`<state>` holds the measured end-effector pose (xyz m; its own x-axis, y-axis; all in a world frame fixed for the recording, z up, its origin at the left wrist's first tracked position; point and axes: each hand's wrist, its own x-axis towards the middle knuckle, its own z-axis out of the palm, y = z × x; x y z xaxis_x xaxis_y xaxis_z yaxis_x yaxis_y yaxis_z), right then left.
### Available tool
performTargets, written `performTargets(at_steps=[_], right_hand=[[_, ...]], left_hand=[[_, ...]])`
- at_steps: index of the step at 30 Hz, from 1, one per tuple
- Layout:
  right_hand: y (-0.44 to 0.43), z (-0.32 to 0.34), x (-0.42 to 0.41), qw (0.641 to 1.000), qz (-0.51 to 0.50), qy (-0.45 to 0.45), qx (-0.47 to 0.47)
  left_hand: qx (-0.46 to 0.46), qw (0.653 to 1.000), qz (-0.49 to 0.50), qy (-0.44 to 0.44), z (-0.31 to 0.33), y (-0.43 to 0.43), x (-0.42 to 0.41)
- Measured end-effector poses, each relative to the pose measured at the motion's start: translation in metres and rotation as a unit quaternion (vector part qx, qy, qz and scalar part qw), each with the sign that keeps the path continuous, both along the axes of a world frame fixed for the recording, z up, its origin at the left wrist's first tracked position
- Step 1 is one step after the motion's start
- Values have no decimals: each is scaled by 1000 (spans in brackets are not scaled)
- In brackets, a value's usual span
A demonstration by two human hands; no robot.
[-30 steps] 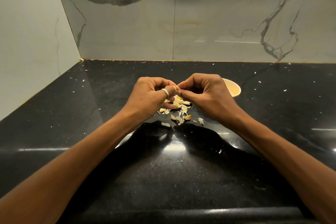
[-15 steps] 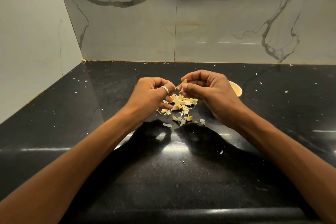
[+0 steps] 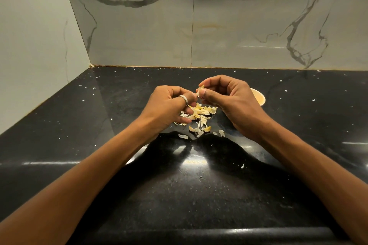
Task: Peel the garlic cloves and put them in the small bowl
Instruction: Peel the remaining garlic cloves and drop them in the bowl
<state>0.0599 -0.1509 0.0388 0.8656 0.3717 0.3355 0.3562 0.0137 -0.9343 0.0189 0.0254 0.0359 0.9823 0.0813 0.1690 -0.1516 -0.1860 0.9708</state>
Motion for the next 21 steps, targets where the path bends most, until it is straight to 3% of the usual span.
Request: performTargets(at_steps=[4, 10, 17, 19, 21], right_hand=[[3, -3, -1, 1000, 2, -13, -11], [8, -9, -1, 997, 0, -61, -49], [16, -14, -4, 978, -85, -158, -109], [18, -13, -3, 983, -90, -129, -96], [18, -9, -5, 997, -62, -31, -40]], left_hand=[[-31, 999, 16, 8, 0, -1, 0], [5, 998, 56, -20, -5, 0, 1], [9, 997, 72, -33, -7, -3, 3], [9, 997, 71, -36, -8, -4, 3], [10, 997, 67, -38, -9, -3, 2]])
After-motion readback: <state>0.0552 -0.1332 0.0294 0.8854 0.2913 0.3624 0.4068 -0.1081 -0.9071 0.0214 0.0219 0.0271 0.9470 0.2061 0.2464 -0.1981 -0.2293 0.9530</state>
